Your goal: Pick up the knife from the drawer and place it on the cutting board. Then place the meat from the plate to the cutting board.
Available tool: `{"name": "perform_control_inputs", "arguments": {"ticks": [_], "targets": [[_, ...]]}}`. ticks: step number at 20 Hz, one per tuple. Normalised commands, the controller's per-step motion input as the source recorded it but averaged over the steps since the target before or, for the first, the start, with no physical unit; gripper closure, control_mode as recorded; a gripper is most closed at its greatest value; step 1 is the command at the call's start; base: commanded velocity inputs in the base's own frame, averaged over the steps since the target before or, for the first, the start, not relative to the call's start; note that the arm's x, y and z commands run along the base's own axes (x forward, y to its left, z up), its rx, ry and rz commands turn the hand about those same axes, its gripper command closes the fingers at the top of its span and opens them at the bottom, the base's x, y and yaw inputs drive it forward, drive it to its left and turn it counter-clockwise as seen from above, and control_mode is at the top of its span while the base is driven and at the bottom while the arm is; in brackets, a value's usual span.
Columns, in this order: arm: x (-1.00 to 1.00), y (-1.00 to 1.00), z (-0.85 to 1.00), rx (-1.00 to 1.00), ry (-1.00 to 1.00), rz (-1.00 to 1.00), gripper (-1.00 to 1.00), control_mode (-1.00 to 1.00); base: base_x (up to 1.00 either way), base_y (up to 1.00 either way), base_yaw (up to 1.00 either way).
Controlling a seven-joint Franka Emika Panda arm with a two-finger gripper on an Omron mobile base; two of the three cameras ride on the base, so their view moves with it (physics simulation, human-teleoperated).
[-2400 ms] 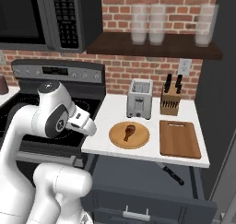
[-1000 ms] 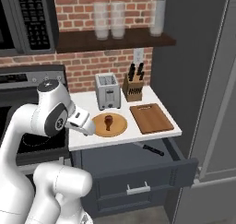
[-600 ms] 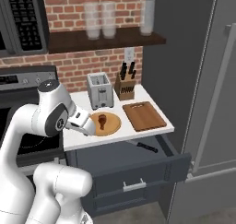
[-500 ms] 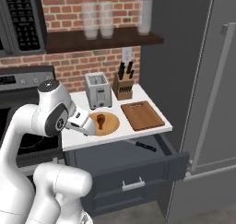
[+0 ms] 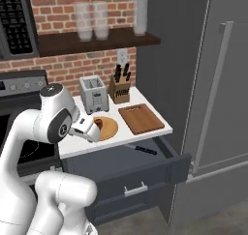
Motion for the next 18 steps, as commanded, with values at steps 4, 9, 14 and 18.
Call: {"name": "perform_control_inputs", "arguments": {"ticks": [4,9,14,18], "targets": [[0.0,0.0,0.0,0.0,0.0,0.0,-1.0,1.0,-0.27,0.31,-0.16],[0.0,0.0,0.0,0.0,0.0,0.0,-1.0,1.0,-0.39,0.39,-0.13],[0.0,0.0,0.0,0.0,0.0,0.0,-1.0,1.0,-0.18,0.38,-0.12],[0.0,0.0,0.0,0.0,0.0,0.0,-1.0,1.0,0.25,0.03,-0.11]]}}
